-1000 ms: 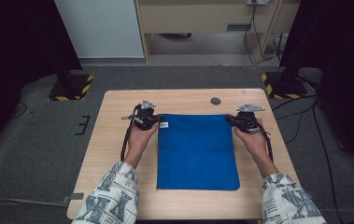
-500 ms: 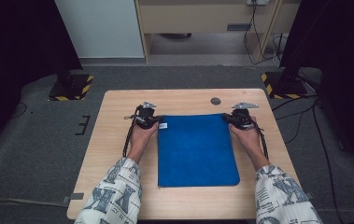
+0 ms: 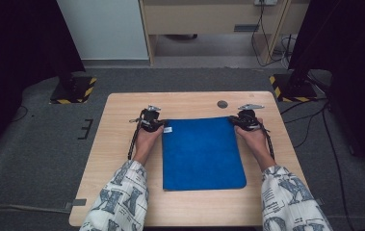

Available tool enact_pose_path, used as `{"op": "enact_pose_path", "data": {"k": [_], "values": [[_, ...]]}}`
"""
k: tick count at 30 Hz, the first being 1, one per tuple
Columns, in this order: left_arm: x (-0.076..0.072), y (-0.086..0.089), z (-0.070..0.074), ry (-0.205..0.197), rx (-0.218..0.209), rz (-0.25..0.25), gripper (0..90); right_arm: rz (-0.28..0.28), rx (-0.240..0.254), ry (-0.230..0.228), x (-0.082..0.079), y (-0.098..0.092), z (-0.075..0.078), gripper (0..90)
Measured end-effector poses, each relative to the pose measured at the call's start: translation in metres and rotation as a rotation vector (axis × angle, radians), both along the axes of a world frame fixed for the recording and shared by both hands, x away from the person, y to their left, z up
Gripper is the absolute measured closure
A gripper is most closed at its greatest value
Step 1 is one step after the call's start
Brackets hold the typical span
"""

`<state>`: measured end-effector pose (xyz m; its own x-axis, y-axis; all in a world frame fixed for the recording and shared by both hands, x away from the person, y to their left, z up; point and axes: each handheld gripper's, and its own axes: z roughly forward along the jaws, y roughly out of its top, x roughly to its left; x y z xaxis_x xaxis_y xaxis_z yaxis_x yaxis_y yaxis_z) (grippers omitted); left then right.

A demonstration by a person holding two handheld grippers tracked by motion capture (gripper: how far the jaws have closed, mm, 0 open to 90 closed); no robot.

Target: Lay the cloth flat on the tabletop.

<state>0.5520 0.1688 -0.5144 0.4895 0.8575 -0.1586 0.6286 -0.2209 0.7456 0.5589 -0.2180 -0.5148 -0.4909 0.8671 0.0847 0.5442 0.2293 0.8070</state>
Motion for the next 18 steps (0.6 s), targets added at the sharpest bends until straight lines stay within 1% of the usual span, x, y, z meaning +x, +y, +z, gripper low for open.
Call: {"op": "enact_pose_path", "data": {"k": [1,2,4,5,6,7,8,10,13,15,18], "values": [[0.000,0.000,0.000,0.001,0.004,0.006,82.1,-0.001,-0.004,0.002,0.000,0.000,0.000,76.0],[0.000,0.000,0.000,0.002,0.001,0.016,78.5,-0.008,-0.002,0.007,0.001,-0.001,0.000,69.6],[0.000,0.001,0.001,0.008,-0.011,0.031,66.2,-0.015,0.010,0.027,0.003,-0.002,-0.002,56.9],[0.000,0.002,0.001,0.006,-0.015,0.034,62.1,-0.031,-0.003,0.029,0.003,-0.003,-0.002,51.5],[0.000,0.003,0.002,0.001,-0.010,0.036,51.0,-0.055,0.002,0.026,0.004,-0.006,-0.001,41.5],[0.000,0.003,0.002,0.001,-0.010,0.036,45.7,-0.055,0.002,0.026,0.004,-0.006,-0.001,41.5],[0.000,0.003,0.003,-0.002,-0.009,0.042,45.7,-0.063,0.009,0.024,0.004,-0.007,-0.001,36.8],[0.000,0.005,0.005,-0.006,-0.028,0.044,37.9,-0.069,0.027,0.028,0.004,-0.008,0.001,29.2],[-0.001,0.006,0.008,-0.025,-0.061,0.033,27.8,-0.070,0.035,0.012,0.001,-0.008,0.005,25.7],[-0.002,0.005,0.011,-0.036,-0.041,0.048,23.0,-0.072,0.037,0.010,0.000,-0.006,0.007,23.0],[-0.004,0.006,0.015,-0.034,-0.041,0.053,18.1,-0.067,0.033,-0.003,-0.003,-0.005,0.012,21.7]]}}
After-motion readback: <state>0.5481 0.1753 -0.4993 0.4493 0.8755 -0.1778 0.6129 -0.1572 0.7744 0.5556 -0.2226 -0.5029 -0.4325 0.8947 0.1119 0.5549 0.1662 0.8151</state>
